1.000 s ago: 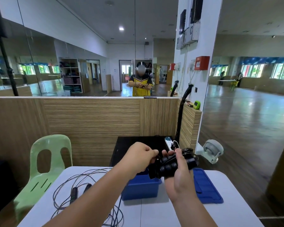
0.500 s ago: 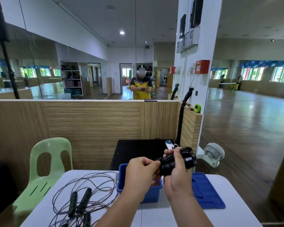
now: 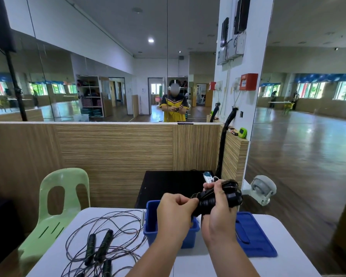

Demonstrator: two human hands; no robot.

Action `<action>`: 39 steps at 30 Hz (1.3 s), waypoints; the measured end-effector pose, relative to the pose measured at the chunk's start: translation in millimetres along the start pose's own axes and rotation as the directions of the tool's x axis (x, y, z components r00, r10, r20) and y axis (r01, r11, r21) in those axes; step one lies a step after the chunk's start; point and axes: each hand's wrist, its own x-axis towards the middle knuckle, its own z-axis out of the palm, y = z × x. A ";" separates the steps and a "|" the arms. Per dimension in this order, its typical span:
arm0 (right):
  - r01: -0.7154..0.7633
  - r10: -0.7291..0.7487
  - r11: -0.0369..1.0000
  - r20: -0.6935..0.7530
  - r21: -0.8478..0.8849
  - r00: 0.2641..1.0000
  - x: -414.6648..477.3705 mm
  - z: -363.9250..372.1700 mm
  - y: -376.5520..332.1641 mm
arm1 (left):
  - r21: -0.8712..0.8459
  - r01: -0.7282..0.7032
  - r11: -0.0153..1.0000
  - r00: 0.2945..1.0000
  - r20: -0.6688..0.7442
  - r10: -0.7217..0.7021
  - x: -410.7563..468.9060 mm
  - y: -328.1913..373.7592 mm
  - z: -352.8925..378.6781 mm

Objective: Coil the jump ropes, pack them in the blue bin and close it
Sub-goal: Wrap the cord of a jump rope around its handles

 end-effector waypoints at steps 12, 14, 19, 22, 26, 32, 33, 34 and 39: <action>-0.267 0.216 0.919 0.196 0.291 0.956 0.4 -0.6 -16.1 | -0.272 0.283 0.920 0.875 0.465 -0.132 9.0 12.7 -15.8; -0.263 0.210 0.926 0.209 0.270 0.955 1.1 -0.7 -15.8 | -0.269 0.205 0.941 0.904 0.421 -0.077 10.0 10.5 -14.5; -0.307 0.269 0.937 0.218 0.164 0.938 1.3 0.4 -16.2 | -0.227 0.123 0.966 0.948 0.314 -0.047 9.6 2.7 -12.4; -0.295 0.303 0.953 0.166 -0.068 0.938 0.1 -3.3 -14.8 | -0.287 0.133 0.949 0.967 0.248 -0.060 13.1 0.0 -13.6; -0.332 0.439 0.828 0.153 -0.451 0.886 -7.8 -15.0 -2.3 | -0.330 0.064 0.942 0.987 0.162 -0.010 28.3 4.3 -19.1; -0.476 0.634 0.712 0.180 -0.516 0.752 -25.1 -6.6 15.8 | -0.174 -0.040 0.984 0.986 0.152 0.067 44.0 3.2 -20.5; -0.462 0.613 0.728 0.179 -0.506 0.769 -23.9 -6.8 15.7 | -0.178 -0.035 0.983 0.987 0.151 0.063 47.1 2.0 -20.6; -0.441 0.597 0.730 0.173 -0.522 0.784 -22.2 -8.0 14.6 | -0.185 -0.027 0.982 0.988 0.147 0.055 49.9 1.2 -20.9; -0.300 0.562 0.673 0.205 -0.676 0.801 -19.0 -14.5 6.1 | -0.221 0.044 0.974 0.990 0.142 -0.012 56.6 -2.7 -19.4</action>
